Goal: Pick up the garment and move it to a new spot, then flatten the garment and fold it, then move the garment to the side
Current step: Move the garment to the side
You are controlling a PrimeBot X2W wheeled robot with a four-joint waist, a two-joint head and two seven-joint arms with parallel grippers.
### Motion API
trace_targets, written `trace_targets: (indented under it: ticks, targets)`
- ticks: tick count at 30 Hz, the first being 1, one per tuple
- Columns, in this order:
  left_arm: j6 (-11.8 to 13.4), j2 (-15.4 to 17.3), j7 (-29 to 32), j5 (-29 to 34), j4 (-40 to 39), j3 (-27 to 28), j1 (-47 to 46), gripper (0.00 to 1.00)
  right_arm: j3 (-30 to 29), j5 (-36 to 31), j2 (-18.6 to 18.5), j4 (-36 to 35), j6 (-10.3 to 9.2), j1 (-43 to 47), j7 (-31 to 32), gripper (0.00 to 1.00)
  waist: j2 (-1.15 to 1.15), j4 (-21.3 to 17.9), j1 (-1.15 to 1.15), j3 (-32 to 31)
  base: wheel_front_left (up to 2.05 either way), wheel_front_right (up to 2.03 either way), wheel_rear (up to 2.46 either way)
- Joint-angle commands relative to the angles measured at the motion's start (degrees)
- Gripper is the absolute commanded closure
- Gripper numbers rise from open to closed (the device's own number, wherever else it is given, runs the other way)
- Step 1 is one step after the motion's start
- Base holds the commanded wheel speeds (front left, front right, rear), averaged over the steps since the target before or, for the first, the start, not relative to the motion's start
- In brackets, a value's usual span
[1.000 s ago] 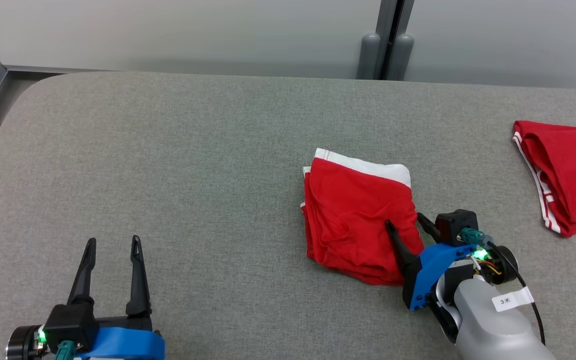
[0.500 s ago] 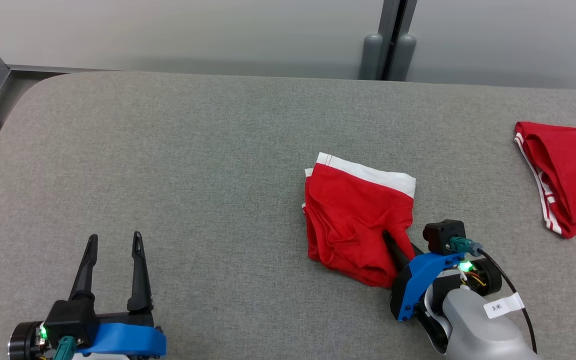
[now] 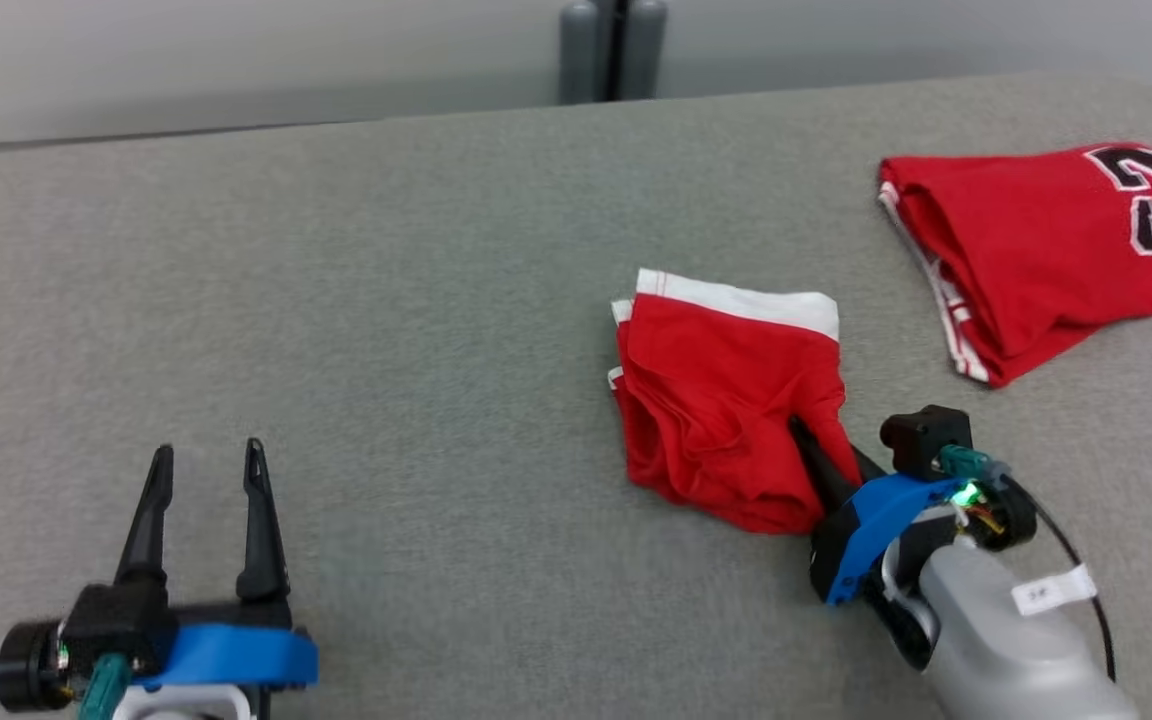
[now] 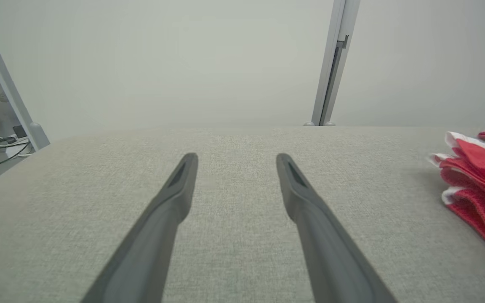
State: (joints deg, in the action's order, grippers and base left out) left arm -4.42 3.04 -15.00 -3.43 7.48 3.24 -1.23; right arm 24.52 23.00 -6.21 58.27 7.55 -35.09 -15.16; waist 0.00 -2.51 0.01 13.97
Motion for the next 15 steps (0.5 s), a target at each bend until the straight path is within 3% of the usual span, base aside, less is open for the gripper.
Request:
trace_targets:
  ticks: [1, 8, 15]
  targets:
    - [-0.2, 0.23, -0.24, 0.48, -0.35, 0.12, -1.43, 0.0, -0.87, -0.21, -1.8, -0.52, -0.12, 1.05, 0.07, 1.0, 0.0, -2.22, -0.01, -0.1, 0.0, 0.0, 0.0]
    - [-0.87, 1.35, -0.24, 1.55, -1.32, 0.37, -3.85, 0.0, -4.06, -1.02, -4.22, -2.87, -0.09, 1.16, 0.04, 1.0, 0.0, -8.08, -0.01, 2.35, 0.0, 0.0, 0.0]
    - [-1.11, 1.99, -0.24, 1.95, -1.55, 0.6, -5.2, 0.0, -6.81, -2.21, -5.25, -4.74, -0.07, 1.34, 0.02, 1.0, 0.0, -9.85, -0.01, 3.66, 0.0, 0.0, 0.0]
